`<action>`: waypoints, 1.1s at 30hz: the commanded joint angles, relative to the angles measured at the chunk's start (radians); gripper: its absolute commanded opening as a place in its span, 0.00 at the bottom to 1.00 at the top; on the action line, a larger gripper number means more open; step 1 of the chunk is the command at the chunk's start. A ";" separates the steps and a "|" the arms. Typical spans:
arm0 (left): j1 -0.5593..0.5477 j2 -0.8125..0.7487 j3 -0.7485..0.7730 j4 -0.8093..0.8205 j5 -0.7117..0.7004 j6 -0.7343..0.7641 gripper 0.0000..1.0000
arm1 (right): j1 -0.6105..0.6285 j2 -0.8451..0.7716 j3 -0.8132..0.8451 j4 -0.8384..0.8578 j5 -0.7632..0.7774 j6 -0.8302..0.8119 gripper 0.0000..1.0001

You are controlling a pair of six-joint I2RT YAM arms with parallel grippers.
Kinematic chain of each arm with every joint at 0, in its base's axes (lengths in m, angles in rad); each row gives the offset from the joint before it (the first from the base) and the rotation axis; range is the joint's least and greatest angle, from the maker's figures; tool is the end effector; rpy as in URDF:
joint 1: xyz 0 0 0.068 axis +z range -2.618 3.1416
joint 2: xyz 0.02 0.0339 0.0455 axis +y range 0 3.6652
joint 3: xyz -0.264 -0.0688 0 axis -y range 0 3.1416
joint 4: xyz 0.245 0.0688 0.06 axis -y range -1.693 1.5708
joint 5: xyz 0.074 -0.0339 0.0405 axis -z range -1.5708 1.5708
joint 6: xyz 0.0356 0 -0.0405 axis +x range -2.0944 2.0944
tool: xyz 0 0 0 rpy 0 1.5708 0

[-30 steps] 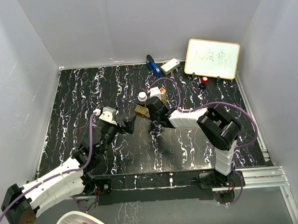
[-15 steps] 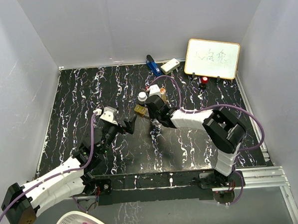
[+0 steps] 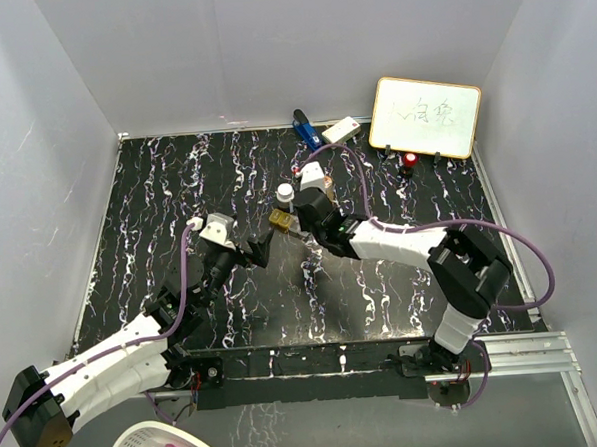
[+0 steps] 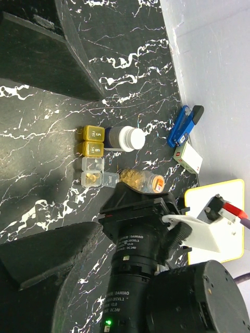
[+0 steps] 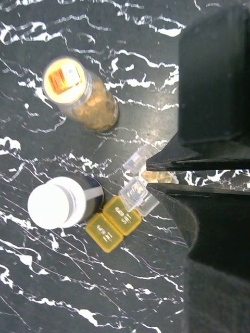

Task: Sort the pills into containers
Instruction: Place the pill in the pill container, then close the pill container at the center of the board.

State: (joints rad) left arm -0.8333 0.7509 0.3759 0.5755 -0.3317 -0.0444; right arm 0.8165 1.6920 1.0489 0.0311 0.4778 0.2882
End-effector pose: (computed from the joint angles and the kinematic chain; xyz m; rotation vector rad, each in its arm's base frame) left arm 0.1313 -0.1272 0.2812 0.2677 1.3739 -0.5052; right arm 0.2656 0.2587 0.2160 -0.2906 2.0890 0.1369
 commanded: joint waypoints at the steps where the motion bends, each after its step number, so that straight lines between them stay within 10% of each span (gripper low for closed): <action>1: -0.001 -0.016 0.007 0.027 0.003 0.006 0.99 | -0.016 -0.023 0.022 0.038 0.110 -0.048 0.14; 33: -0.001 -0.008 0.006 0.023 -0.009 0.010 0.99 | -0.162 0.135 0.096 0.103 -0.149 -0.001 0.08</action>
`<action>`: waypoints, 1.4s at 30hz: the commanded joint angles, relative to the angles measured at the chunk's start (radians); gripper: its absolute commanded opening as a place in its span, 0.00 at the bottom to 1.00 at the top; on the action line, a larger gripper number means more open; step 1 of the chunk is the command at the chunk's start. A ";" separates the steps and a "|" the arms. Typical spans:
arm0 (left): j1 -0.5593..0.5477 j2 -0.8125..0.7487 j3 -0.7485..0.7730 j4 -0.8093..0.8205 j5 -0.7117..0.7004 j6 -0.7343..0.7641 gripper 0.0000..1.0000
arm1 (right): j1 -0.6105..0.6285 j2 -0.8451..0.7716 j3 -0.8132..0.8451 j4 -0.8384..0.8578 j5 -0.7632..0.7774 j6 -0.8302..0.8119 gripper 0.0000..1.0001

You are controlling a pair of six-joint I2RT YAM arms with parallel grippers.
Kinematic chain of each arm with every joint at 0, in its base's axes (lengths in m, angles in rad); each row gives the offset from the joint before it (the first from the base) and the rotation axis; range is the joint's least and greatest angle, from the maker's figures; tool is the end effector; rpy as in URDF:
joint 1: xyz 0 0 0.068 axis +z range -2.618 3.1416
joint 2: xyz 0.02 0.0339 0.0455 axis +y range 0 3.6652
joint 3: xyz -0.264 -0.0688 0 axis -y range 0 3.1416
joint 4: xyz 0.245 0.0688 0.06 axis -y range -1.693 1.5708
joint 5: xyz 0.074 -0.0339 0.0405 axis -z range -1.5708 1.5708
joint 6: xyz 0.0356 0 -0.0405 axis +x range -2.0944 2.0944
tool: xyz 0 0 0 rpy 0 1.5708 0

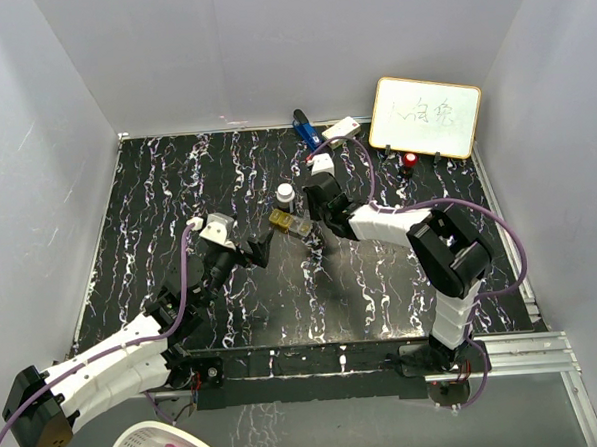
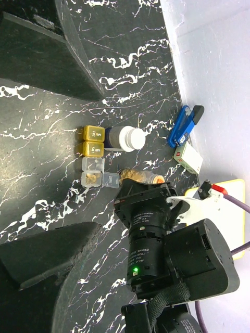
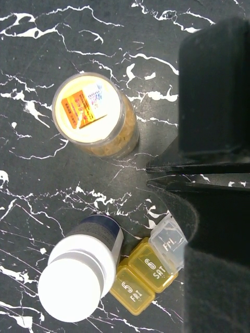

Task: Sort the pills into containers
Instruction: Close the pill container at the center of the board.

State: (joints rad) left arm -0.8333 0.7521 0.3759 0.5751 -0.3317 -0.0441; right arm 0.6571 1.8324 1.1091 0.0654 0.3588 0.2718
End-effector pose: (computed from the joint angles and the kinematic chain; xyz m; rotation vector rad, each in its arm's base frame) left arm 0.1314 -0.1274 0.2809 0.2686 1.3752 -0.5044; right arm 0.3216 0.2323 0.1857 -0.2263 2.1714 0.1257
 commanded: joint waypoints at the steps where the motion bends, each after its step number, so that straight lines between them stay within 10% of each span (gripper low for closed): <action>1: -0.001 -0.010 0.005 0.022 -0.009 0.010 0.99 | -0.002 -0.008 0.031 0.072 -0.036 0.017 0.08; 42: 0.052 0.277 -0.013 0.171 -0.122 -0.047 0.99 | -0.001 -0.160 -0.137 0.147 -0.138 0.078 0.07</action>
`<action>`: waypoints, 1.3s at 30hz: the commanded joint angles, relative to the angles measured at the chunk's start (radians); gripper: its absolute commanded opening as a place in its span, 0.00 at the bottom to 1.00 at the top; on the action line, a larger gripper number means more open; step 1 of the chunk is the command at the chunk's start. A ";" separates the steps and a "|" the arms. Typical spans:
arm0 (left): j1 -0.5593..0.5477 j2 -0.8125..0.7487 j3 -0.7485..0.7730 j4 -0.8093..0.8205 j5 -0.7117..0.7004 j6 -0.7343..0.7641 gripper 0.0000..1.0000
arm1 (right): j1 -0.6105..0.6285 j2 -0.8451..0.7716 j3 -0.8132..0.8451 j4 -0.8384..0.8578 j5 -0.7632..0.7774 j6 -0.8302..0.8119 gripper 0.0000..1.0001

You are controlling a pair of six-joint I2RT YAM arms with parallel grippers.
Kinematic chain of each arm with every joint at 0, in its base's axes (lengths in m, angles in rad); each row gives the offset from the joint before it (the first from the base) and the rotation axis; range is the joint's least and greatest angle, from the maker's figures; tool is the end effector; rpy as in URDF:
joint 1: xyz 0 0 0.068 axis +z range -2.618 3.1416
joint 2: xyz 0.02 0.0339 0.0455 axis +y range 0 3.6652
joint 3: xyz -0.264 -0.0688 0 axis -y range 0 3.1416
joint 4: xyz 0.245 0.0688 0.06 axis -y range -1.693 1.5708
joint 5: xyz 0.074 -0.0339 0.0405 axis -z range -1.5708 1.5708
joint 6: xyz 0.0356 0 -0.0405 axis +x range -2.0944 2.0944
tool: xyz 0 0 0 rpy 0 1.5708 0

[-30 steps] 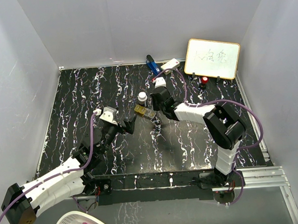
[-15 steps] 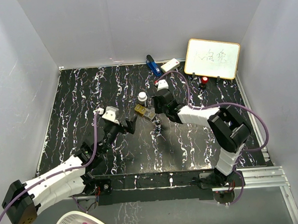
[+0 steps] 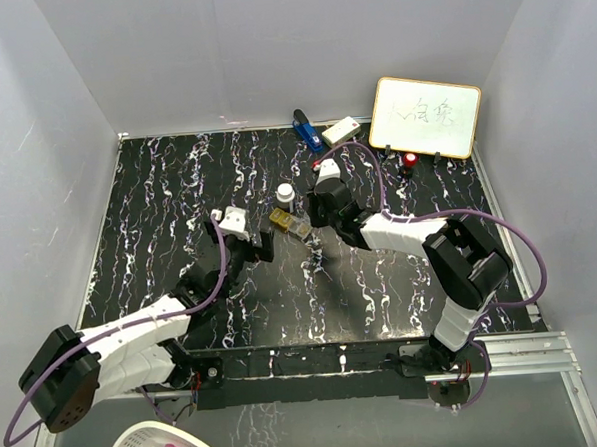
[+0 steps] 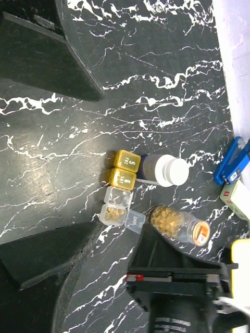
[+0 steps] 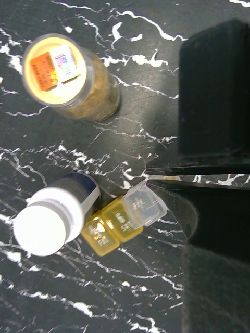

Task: Sort the pills into containers
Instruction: Close the pill container at the center of the board.

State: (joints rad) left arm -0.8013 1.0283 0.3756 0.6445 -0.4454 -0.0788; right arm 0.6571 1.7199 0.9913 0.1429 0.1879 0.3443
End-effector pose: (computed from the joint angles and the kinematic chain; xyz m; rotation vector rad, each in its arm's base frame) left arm 0.1647 -0.1480 0.2376 0.2221 1.5726 -0.3372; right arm 0.2992 0.2224 0.1960 -0.2292 2.1571 0.3790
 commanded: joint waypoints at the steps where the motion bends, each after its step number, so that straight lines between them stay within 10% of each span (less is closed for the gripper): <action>1: 0.029 0.007 -0.017 0.116 -0.007 -0.013 0.99 | -0.002 -0.045 -0.016 0.070 0.040 0.001 0.07; 11: 0.233 0.223 0.001 0.266 0.184 -0.102 0.99 | -0.001 0.009 0.051 0.060 0.070 -0.027 0.07; 39: 0.340 0.731 0.279 0.347 0.448 -0.063 0.88 | -0.015 0.015 0.057 0.047 0.107 -0.049 0.07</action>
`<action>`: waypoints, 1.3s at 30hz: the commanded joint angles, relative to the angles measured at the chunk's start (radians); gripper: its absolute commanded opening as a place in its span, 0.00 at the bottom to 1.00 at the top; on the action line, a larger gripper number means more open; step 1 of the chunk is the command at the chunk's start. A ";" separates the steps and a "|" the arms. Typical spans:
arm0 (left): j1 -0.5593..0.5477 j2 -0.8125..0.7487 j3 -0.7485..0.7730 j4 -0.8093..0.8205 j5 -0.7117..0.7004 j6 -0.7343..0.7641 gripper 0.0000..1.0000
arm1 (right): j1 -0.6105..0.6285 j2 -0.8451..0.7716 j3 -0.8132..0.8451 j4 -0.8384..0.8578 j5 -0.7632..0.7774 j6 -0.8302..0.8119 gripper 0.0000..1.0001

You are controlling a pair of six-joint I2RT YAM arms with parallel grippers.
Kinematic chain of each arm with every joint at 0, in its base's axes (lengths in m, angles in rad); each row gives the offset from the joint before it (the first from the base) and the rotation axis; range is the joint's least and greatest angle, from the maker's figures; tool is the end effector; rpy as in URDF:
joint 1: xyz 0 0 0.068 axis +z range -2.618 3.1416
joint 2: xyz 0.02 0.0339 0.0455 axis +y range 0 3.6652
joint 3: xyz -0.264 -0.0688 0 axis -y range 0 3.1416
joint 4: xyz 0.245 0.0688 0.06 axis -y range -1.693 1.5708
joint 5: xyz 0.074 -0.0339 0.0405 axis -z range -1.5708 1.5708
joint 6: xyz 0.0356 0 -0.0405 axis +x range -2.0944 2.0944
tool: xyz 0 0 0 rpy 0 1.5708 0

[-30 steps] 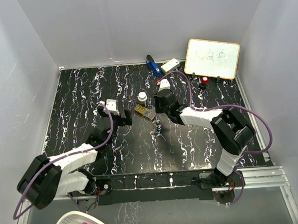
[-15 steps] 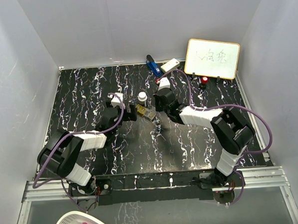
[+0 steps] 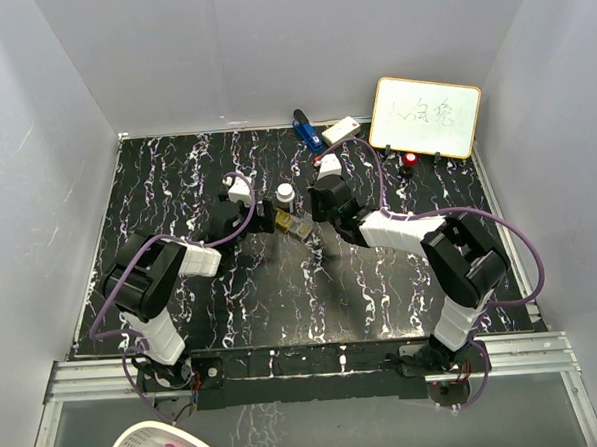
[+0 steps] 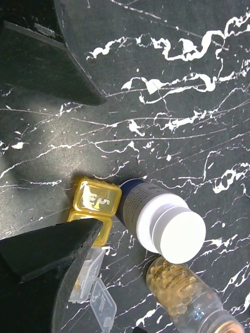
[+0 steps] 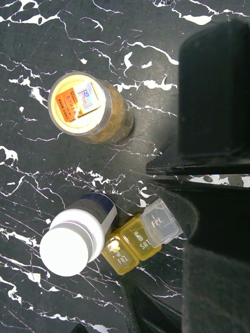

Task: Sort the pills into containers
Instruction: Close the pill container at the center of the board.

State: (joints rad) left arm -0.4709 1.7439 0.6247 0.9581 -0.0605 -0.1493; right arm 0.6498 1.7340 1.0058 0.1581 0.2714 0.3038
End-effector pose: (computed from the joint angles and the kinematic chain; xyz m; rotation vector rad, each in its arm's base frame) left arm 0.2991 -0.1498 0.1617 0.2355 1.7327 -0.4034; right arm 0.3058 0.2204 0.1973 -0.2094 2.1196 0.2753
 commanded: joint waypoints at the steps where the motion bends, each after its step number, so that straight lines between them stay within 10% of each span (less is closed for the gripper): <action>1: 0.011 0.023 0.031 0.034 0.073 0.004 0.90 | -0.007 0.001 0.041 0.031 0.025 -0.008 0.07; 39: 0.012 0.110 0.070 -0.096 0.045 -0.035 0.81 | -0.012 0.044 0.035 0.057 -0.067 0.007 0.07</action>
State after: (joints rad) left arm -0.4656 1.8462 0.6888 0.9009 0.0032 -0.1841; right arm 0.6411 1.7760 1.0065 0.1566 0.2394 0.3058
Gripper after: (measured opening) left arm 0.813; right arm 0.074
